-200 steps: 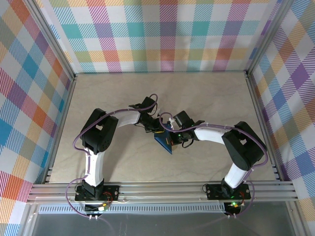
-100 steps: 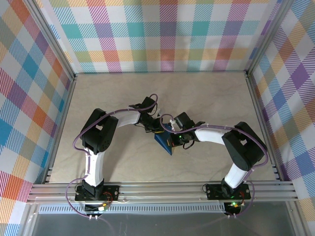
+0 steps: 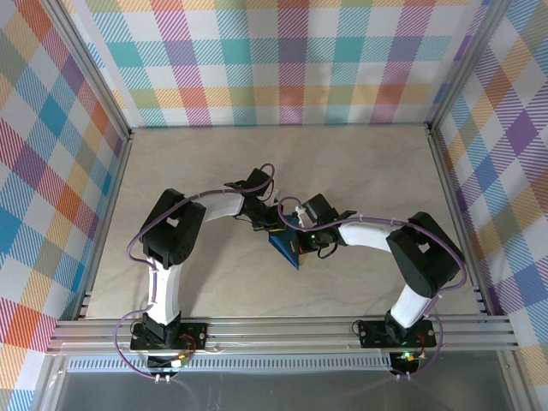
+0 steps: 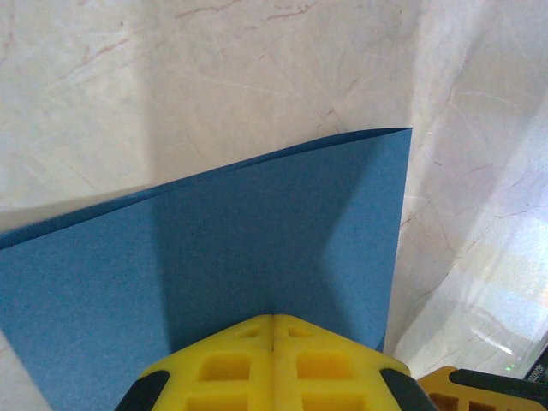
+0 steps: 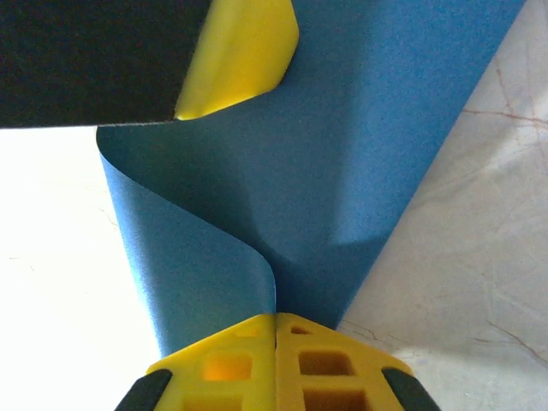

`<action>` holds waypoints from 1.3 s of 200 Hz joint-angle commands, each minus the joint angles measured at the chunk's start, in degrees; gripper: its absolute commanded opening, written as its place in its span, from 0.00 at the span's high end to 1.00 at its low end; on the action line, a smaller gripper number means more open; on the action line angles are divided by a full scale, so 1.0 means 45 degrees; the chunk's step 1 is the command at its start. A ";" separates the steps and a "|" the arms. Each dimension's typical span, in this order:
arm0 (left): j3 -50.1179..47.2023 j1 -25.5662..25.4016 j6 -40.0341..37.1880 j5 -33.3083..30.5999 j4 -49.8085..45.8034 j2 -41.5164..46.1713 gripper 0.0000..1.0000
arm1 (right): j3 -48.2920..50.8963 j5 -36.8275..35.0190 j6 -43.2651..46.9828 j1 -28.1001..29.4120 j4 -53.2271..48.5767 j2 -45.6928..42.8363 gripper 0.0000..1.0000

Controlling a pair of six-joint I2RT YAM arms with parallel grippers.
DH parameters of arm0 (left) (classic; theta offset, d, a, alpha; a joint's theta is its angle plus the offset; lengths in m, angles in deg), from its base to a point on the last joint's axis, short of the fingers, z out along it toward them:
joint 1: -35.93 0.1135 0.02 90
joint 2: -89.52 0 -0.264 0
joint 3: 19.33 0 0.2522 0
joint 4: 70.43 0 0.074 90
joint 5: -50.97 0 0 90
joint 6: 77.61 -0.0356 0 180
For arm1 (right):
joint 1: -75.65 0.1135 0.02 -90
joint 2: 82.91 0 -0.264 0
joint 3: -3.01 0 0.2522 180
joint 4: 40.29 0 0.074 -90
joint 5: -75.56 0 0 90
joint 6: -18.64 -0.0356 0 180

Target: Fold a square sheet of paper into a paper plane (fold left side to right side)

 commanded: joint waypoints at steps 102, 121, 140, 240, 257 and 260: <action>-0.0292 -0.0216 0.0010 -0.1274 -0.1412 -0.0594 1.00 | -0.0348 0.0154 0.0198 -0.0065 -0.0390 0.0399 1.00; -0.0296 -0.0221 0.0010 -0.1296 -0.1412 -0.0563 1.00 | -0.0280 0.0154 0.0157 -0.0065 -0.0391 0.0554 1.00; -0.0273 -0.0221 0.0010 -0.1343 -0.1392 -0.0527 0.98 | -0.0165 0.0144 0.0118 -0.0075 -0.0396 0.0745 1.00; 0.1565 0.0517 -0.0770 -0.1462 -0.1929 0.0715 0.83 | 0.0478 -0.0120 -0.0102 -0.0065 -0.0383 0.1254 1.00; 0.0932 0.0762 -0.0820 -0.1252 -0.1335 0.1513 0.83 | 0.0531 -0.0120 -0.0135 -0.0065 -0.0344 0.1258 1.00; 0.0761 0.0788 -0.0819 -0.1230 -0.1207 0.1669 0.83 | 0.0518 -0.0120 -0.0141 -0.0065 -0.0342 0.1264 1.00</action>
